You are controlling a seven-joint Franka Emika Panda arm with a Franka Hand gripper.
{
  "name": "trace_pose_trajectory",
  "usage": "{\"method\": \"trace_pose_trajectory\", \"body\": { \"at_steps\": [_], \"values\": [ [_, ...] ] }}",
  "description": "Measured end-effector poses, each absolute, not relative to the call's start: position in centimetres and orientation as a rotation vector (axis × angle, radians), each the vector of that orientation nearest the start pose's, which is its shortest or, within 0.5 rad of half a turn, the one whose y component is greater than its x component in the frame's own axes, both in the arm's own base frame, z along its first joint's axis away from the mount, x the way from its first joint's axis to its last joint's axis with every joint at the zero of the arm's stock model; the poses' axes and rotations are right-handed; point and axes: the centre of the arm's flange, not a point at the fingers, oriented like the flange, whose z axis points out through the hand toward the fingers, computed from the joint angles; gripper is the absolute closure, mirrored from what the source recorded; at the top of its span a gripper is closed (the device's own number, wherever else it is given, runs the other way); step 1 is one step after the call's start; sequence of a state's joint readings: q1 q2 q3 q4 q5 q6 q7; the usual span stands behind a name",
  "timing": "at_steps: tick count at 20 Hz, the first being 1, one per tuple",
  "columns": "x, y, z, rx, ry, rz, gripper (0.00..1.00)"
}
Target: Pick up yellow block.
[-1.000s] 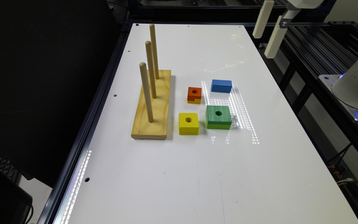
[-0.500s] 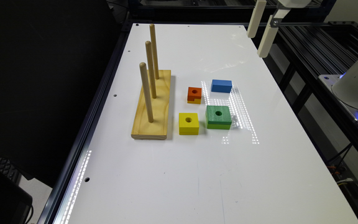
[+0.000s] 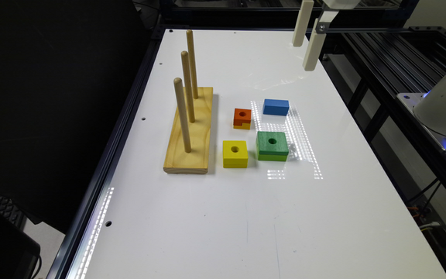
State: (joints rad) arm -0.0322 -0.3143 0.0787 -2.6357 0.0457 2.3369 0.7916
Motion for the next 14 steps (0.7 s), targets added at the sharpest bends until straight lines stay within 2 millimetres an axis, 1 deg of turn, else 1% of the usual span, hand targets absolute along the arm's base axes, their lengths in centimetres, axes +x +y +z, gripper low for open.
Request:
{"method": "trace_pose_trajectory", "body": {
  "at_steps": [4,8,14],
  "values": [
    [41.4,1.7,35.5,-2.888,1.19,-0.028,0.0],
    [42.3,1.6,35.3,-2.889,1.19,-0.021,0.0],
    [43.2,2.0,35.3,-2.892,1.182,-0.02,0.0]
  ]
}}
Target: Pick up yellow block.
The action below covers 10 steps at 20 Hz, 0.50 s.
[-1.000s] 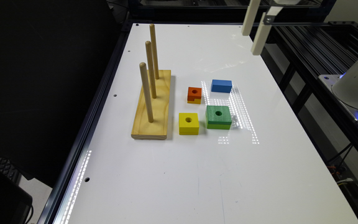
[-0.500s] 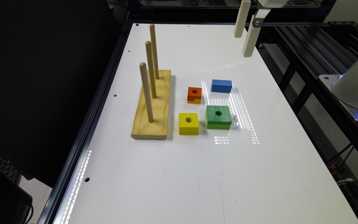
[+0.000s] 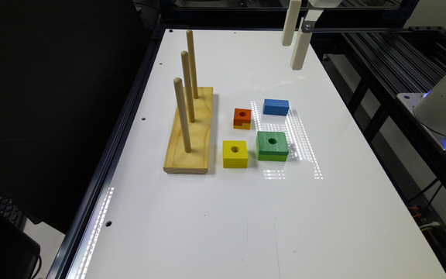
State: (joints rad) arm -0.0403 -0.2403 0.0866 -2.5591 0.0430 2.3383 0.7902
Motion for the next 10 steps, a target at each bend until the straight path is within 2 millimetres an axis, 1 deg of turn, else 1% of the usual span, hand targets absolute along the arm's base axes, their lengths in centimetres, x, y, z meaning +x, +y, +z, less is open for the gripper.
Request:
{"method": "trace_pose_trajectory", "body": {
  "at_steps": [4,10],
  "values": [
    [43.71,2.34,35.26,-2.895,1.175,-0.019,0.0],
    [43.84,2.52,35.34,-2.896,1.172,-0.021,0.0]
  ]
}}
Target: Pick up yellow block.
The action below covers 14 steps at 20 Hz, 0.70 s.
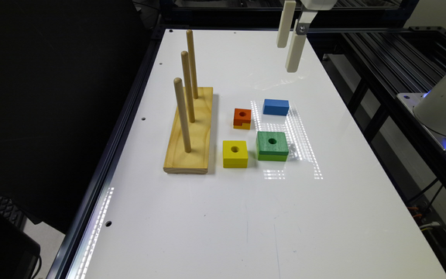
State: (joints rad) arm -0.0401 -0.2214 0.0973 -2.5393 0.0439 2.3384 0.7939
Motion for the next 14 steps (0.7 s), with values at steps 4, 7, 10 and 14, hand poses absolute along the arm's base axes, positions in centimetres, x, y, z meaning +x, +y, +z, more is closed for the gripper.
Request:
{"method": "trace_pose_trajectory", "body": {
  "at_steps": [4,7,10,14],
  "values": [
    [44.7,3.4,35.5,-2.895,1.169,-0.027,0.0],
    [45.6,3.8,35.2,-2.896,1.167,-0.02,0.0],
    [46.0,4.1,35.1,-2.896,1.166,-0.016,0.0],
    [46.1,4.5,35.1,-2.898,1.163,-0.016,0.0]
  ]
}}
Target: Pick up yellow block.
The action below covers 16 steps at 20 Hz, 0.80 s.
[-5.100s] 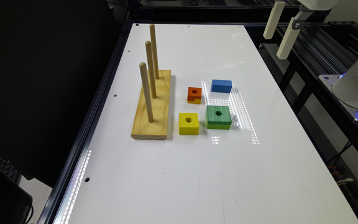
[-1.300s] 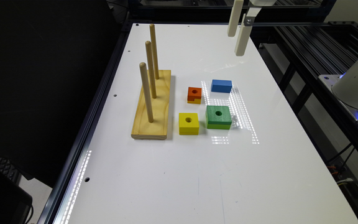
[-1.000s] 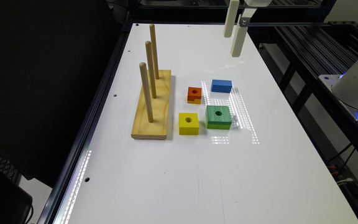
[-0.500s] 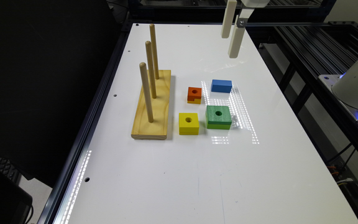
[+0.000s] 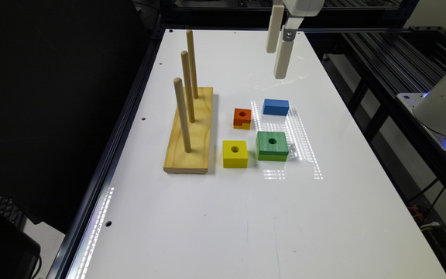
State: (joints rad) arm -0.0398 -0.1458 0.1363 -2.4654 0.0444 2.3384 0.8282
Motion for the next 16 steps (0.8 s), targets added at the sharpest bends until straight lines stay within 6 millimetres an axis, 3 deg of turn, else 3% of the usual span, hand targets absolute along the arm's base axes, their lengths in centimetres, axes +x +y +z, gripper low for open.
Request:
{"method": "trace_pose_trajectory", "body": {
  "at_steps": [16],
  "values": [
    [47.2,5.3,35.2,-2.893,1.161,-0.022,0.0]
  ]
}}
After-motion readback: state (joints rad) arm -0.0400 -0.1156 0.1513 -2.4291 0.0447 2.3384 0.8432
